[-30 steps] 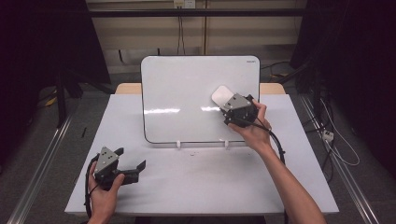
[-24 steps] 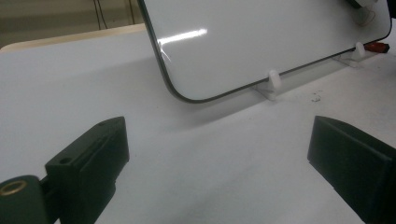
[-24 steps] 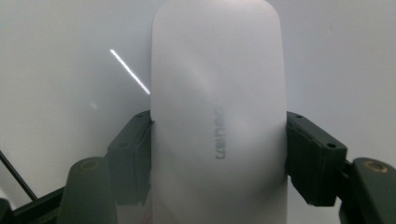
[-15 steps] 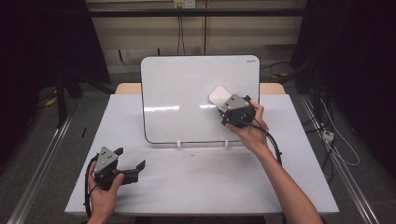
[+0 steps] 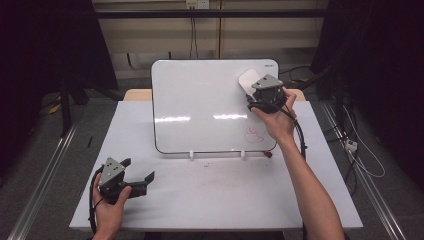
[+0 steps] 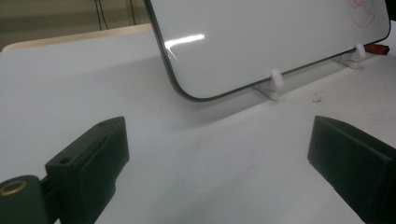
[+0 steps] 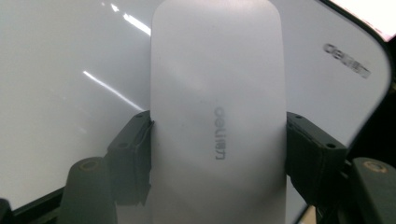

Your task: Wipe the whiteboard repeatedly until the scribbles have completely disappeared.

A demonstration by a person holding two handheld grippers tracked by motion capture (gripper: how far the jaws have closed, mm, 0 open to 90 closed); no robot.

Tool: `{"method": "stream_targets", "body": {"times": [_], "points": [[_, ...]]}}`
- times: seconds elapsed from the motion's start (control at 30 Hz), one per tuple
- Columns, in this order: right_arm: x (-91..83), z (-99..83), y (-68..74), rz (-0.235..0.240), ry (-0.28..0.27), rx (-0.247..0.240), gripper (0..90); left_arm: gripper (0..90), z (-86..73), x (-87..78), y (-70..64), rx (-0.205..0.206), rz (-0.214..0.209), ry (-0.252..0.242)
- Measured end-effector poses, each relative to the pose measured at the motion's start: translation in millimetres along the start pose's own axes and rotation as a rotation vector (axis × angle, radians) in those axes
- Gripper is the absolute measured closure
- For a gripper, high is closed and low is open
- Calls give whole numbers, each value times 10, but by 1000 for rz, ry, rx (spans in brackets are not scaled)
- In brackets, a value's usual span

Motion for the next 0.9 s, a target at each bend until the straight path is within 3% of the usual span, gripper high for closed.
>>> {"method": "stream_targets", "body": {"times": [0.13,0.27,0.33,0.63,0.83,0.9], "points": [[-27,-11,-165,-26,14,62,317,53,2,4,-2,-2,1,0],[-44,-6,-121,-41,29,46,317,53,8,8,-11,-2,3,-2],[-48,-39,-94,-21,53,39,317,53,8,9,-10,7,0,4],[-125,-335,191,27,108,-58,317,53,11,24,-26,3,-1,5],[-181,-536,423,60,109,-115,318,53,15,26,-31,7,-3,7],[-197,-578,483,49,99,-133,317,53,16,27,-30,9,-2,7]]}}
Point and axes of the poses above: each handheld gripper's, and its own axes: x roughly forward along the jaws, z roughly out of its top, y roughly to its left, the point moved 2 cm from there along x, roughly forward along the jaws, and after that the axes turned 9 degrees about x, right-handed, at the moved point
